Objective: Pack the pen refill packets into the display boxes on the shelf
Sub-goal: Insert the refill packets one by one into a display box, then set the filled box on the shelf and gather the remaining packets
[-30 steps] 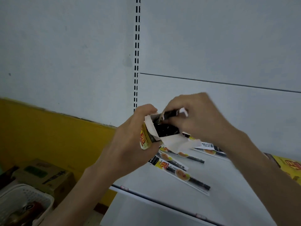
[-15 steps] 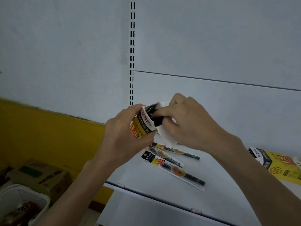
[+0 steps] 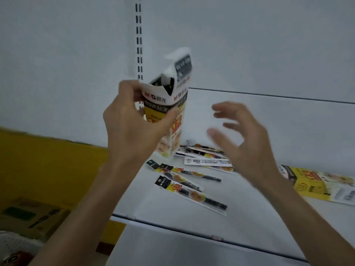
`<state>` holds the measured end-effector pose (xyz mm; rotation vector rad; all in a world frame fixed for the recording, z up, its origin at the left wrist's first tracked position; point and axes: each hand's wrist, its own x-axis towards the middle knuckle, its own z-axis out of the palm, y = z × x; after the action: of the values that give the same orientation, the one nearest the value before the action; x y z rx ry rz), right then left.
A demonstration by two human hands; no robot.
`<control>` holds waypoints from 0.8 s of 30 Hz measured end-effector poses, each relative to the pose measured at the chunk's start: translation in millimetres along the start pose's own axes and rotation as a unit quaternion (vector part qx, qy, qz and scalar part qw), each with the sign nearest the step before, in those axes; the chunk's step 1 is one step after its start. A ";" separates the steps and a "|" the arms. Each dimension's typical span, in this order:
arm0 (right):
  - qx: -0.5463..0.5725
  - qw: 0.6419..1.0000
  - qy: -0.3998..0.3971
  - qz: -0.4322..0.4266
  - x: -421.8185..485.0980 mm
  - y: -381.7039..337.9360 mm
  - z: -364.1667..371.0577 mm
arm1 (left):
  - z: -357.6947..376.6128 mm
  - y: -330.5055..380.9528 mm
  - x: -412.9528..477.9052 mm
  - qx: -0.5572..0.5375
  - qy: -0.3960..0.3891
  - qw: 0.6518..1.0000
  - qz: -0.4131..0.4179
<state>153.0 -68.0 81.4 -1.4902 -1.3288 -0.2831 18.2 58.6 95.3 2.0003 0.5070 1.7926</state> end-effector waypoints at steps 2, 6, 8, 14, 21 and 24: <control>-0.058 0.994 -0.078 0.056 -19.3 11.9 0.9 | 20.0 16.8 -3.6 -0.034 0.010 0.998 -0.043; -0.221 0.972 -0.049 0.062 -49.0 44.0 -23.8 | 65.4 40.2 -23.2 -0.091 -0.037 0.987 -0.125; -0.304 0.949 -0.030 0.081 -62.6 52.8 -42.8 | 86.8 48.4 -36.2 -0.112 -0.078 0.979 -0.154; -0.266 0.941 -0.015 0.209 -91.5 55.7 -113.0 | 116.3 74.8 -66.3 -0.187 -0.219 0.944 -0.162; -0.164 0.846 -0.330 0.385 -90.1 71.3 -207.6 | 131.0 60.8 -121.0 -0.071 -0.496 0.864 0.053; -0.235 0.857 -0.279 0.365 -101.3 92.1 -203.0 | 151.8 57.5 -152.2 -0.040 -0.521 0.853 0.026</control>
<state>283.9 -270.5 38.7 -2.5105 -1.0364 0.3812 152.5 -78.3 -17.6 2.5258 0.0143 0.5014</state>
